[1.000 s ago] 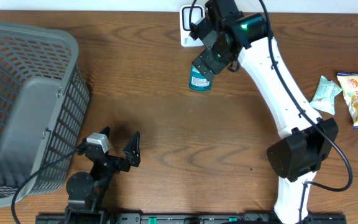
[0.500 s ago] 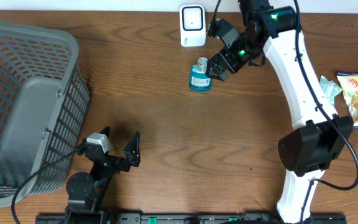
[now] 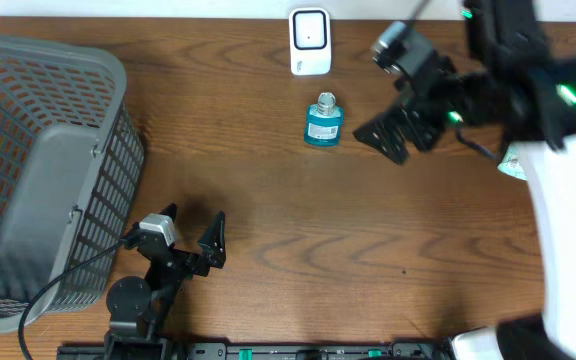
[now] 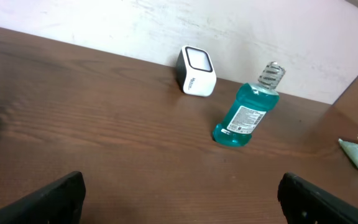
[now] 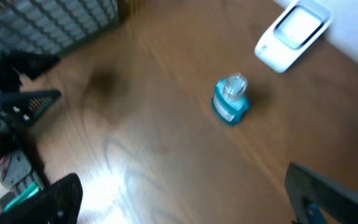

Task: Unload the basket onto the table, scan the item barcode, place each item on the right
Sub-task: 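Regrasp the standing mouthwash from the side with the right gripper, then lift the mouthwash and tilt it toward the scanner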

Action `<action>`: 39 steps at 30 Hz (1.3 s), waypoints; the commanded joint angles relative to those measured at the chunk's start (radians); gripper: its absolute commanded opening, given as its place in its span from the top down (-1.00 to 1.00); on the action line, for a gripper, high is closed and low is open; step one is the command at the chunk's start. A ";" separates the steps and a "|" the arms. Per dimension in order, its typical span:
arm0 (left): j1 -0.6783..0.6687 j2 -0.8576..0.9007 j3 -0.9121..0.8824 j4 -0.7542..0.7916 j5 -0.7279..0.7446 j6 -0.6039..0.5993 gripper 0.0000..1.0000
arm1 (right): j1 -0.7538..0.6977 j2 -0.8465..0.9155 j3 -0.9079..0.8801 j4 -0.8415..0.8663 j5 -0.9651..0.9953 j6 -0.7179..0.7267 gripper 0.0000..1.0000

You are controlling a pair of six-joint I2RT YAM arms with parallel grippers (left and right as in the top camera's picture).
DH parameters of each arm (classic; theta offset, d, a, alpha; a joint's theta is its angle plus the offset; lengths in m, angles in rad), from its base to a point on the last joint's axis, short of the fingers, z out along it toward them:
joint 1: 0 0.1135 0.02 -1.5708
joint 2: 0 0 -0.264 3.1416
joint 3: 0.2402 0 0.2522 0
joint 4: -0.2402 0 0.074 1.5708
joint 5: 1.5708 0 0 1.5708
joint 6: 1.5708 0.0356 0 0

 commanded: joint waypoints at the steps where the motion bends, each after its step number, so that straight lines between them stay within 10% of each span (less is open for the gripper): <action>1: -0.004 -0.005 -0.027 -0.014 0.006 -0.002 -0.98 | 0.015 -0.107 -0.181 0.098 0.190 0.178 -0.99; 5: -0.004 -0.005 -0.027 -0.014 0.006 -0.002 -0.98 | 0.060 -0.276 -0.667 0.530 0.468 0.314 -0.98; 14: -0.004 -0.005 -0.027 -0.014 0.006 -0.002 -0.98 | 0.057 -0.167 -1.122 1.241 0.217 0.176 -0.99; 39: -0.004 -0.005 -0.027 -0.014 0.006 -0.002 -0.98 | 0.051 0.299 -0.700 1.094 0.045 -0.038 -0.94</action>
